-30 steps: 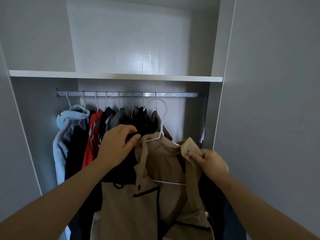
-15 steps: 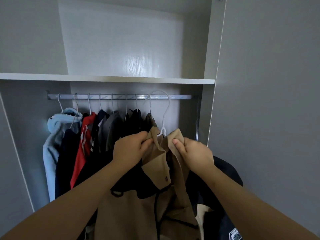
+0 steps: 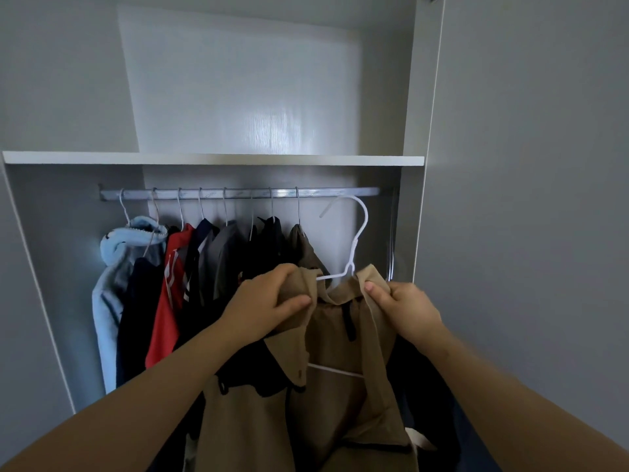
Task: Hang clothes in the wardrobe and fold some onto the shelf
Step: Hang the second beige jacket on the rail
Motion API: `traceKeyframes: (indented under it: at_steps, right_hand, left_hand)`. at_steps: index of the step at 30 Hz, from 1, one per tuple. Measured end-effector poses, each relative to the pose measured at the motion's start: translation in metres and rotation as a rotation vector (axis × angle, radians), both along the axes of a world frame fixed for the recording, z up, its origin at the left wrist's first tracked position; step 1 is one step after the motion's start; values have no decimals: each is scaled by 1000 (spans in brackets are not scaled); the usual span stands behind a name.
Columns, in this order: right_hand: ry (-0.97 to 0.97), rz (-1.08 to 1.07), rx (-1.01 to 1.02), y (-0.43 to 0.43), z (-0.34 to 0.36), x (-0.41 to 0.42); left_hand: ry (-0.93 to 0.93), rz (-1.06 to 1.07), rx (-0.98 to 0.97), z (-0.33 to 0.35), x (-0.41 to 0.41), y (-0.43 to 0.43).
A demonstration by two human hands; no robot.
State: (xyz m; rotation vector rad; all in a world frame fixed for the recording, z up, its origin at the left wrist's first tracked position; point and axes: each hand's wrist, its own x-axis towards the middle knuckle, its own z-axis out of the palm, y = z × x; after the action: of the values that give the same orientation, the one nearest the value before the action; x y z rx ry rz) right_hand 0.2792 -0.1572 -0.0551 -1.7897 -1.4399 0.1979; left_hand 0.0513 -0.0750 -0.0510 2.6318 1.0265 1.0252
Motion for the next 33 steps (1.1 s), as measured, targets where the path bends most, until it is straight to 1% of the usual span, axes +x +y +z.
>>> traceKeyframes:
  at_steps: [2,3,7,10,14,18,25,29,33]
  right_hand:
    - [28,-17,-38,-2,-5,5]
    - [50,-21,-58,-4,-8,8]
    - [141,-35,-156,-16,-26,19]
    - [196,-73,-257,-27,-41,25]
    - [390,-135,-359,-45,-66,32]
    - [474,-231,-378,-56,-81,44]
    - [485,-310,-408,-55,-86,62]
    - [473,-312,-411,-46,-81,66]
    - [516,-297,-359,-29,-72,65]
  left_hand:
    - [67,-2,23,-5,11,-1]
    - [98,-5,-4,-8,15,0]
    - [106,-116,-246,-27,29,3]
    - [26,-146,-336,-42,40,4]
    - [-54,-77,-443,-56,55,7]
    - [-77,-47,-512,-63,68,12]
    - [19,25,-494,-75,81,21]
    - [129,61,-406,-71,90,28]
    - [213,72,-336,-64,98,41]
